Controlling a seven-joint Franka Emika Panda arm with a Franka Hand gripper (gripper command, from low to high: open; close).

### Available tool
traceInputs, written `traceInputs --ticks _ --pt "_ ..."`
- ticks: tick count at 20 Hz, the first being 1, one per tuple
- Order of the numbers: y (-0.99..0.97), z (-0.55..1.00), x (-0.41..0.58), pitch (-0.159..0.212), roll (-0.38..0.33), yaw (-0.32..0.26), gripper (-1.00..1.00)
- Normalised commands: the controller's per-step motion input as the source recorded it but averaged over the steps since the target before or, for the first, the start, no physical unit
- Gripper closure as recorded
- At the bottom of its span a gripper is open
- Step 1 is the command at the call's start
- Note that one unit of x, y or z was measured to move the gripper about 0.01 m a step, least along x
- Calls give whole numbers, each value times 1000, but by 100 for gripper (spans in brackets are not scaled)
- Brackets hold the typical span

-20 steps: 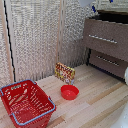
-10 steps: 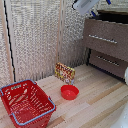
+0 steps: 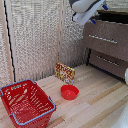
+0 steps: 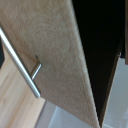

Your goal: Compassionately, move the pinch receptors towards pink recepticle. Embrace the recepticle delicately and rise accordingly. Progress forward guided by applied tension and move towards the highest section of the storage unit. Place the recepticle delicately and shut the storage unit.

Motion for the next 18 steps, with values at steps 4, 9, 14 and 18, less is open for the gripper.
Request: traceInputs --ticks 4,9,14,18 --pt "269 -189 -40 166 -360 80 -100" --pt "261 -270 -9 96 -375 73 -100" --pt "36 -193 -5 120 -228 110 -100" --pt "-336 -8 20 67 -18 125 -100"
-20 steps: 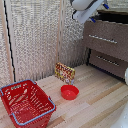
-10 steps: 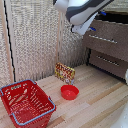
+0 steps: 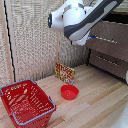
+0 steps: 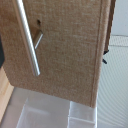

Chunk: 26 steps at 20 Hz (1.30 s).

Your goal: Compassionately, move the pinch receptors towards pink recepticle. Embrace the recepticle delicately and rise accordingly. Progress forward guided by applied tension and move towards the highest section of the storage unit. Place the recepticle delicately and shut the storage unit.

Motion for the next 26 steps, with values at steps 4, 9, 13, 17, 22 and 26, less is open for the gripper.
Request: traceInputs --ticks 4,9,13,17,22,26 --pt "-536 0 144 14 0 130 -100" --pt "-431 -30 103 0 -1 129 -100" --pt "-246 -174 67 0 -27 129 -100" --pt "-127 -347 6 -5 -87 141 -100" --pt "-373 -27 -3 14 -54 125 100" --pt "-199 179 -1 41 -69 38 100"
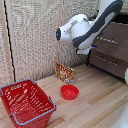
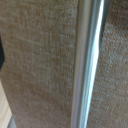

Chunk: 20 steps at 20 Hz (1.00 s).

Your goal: Compassionately, move the pinch receptors towards pink recepticle. Embrace the recepticle delicately and rise accordingly. Progress forward guided by applied tension and move towards the highest section of the storage unit. Place the recepticle delicately and shut the storage unit.

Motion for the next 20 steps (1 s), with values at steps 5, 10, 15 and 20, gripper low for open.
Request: traceInputs --ticks 5,10,15,20 --pt "-31 182 -66 19 -98 -2 100" --pt "0 191 -106 12 -135 -24 100" --pt "-156 201 -96 35 -129 -12 100" --pt "-698 285 -153 0 -84 22 100"
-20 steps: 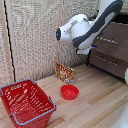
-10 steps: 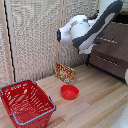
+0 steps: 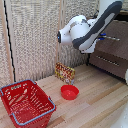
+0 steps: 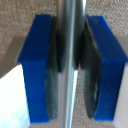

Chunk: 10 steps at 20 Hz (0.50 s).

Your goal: Compassionately, move the pinch receptors towards pink recepticle. Embrace the recepticle delicately and rise accordingly. Progress forward guided by applied tension and move towards the highest section of the storage unit. Place the recepticle delicately and shut the storage unit.

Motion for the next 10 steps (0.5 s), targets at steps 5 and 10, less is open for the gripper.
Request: traceInputs --ticks 5,10 --pt "-808 414 -146 30 -46 26 100" --pt "-793 473 -242 60 -50 18 100"
